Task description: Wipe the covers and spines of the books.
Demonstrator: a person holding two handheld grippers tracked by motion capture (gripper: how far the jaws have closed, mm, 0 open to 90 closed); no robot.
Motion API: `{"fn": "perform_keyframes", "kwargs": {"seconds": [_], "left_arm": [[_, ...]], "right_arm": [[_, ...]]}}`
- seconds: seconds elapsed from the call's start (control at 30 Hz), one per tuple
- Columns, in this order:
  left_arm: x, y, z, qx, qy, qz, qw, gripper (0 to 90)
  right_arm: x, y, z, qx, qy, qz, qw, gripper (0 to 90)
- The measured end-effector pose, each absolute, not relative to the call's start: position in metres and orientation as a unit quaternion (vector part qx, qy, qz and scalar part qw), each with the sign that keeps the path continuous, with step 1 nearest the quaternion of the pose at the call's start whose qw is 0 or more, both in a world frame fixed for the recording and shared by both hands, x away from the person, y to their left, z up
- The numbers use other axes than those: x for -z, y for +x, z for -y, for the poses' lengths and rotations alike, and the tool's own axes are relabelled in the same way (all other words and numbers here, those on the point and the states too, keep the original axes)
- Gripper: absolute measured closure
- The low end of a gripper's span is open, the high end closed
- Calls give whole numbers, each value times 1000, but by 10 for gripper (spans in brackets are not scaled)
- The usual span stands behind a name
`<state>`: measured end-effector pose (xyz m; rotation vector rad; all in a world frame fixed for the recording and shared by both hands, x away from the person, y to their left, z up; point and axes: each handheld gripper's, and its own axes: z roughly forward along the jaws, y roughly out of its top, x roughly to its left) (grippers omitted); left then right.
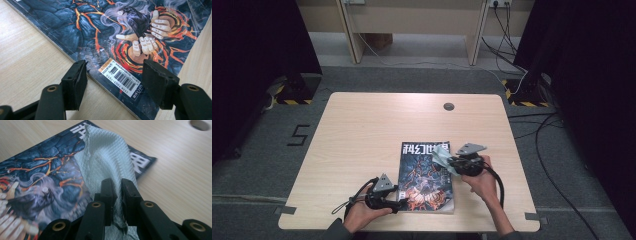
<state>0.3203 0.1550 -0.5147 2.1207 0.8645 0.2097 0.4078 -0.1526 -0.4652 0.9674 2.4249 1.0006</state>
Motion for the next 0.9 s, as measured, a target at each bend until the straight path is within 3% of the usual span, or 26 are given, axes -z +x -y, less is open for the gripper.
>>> {"fn": "perform_keyframes", "kwargs": {"seconds": [0.23,0.9], "left_arm": [[515,321,-155,-78,839,-349,409,356],[515,322,-155,-75,840,-347,410,353]], "right_arm": [[488,428,117,-313,323,-879,160,810],[492,480,134,-305,370,-854,204,810]]}}
